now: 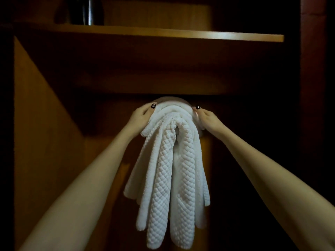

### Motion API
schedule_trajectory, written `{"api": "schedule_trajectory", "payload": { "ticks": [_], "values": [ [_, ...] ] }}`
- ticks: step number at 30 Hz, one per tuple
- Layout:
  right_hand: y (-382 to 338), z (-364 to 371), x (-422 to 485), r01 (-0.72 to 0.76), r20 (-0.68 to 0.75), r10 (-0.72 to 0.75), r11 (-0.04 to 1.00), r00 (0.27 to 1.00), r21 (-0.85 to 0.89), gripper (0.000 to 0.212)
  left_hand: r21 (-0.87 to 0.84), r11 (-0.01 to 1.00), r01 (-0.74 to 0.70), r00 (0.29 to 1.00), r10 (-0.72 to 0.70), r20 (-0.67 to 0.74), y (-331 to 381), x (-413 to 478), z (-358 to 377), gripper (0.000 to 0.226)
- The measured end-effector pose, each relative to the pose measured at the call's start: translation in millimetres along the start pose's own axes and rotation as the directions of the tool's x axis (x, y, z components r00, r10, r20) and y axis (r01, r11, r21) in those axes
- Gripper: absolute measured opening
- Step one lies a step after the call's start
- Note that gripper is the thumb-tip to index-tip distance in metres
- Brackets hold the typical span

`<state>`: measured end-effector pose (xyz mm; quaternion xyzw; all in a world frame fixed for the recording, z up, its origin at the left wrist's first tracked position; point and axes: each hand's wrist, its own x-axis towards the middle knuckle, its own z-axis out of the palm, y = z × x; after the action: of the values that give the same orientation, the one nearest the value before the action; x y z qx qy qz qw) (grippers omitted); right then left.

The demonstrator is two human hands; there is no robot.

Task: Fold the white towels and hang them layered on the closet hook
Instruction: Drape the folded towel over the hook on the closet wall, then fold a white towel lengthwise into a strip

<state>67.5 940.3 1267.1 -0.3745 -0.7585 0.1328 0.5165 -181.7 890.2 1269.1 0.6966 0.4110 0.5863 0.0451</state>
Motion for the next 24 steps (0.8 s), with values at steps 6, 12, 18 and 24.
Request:
{"api": "schedule_trajectory", "payload": {
  "ticks": [6, 12, 18, 24],
  "values": [
    [-32, -12, -67, 0.102, 0.013, -0.101, 0.984, 0.995, -0.143, 0.046, 0.061, 0.989, -0.132, 0.991, 0.134, -0.029, 39, -54, 14, 0.031],
    [-43, -7, -190, 0.042, 0.089, -0.007, 0.917, 0.996, -0.397, 0.051, 0.130, 0.964, -0.234, 0.972, 0.226, 0.067, 53, -151, 51, 0.036],
    [2, -25, -364, -0.265, 0.194, 0.431, 0.790, 0.881, -0.552, 0.059, 0.117, 0.991, -0.065, 0.951, 0.025, 0.308, 43, -300, 137, 0.040],
    [52, -81, -514, -0.438, 0.116, 0.750, 0.496, 0.652, -0.750, 0.066, 0.183, 0.977, -0.107, 0.720, -0.051, 0.692, 63, -432, 235, 0.052]
  ]
}}
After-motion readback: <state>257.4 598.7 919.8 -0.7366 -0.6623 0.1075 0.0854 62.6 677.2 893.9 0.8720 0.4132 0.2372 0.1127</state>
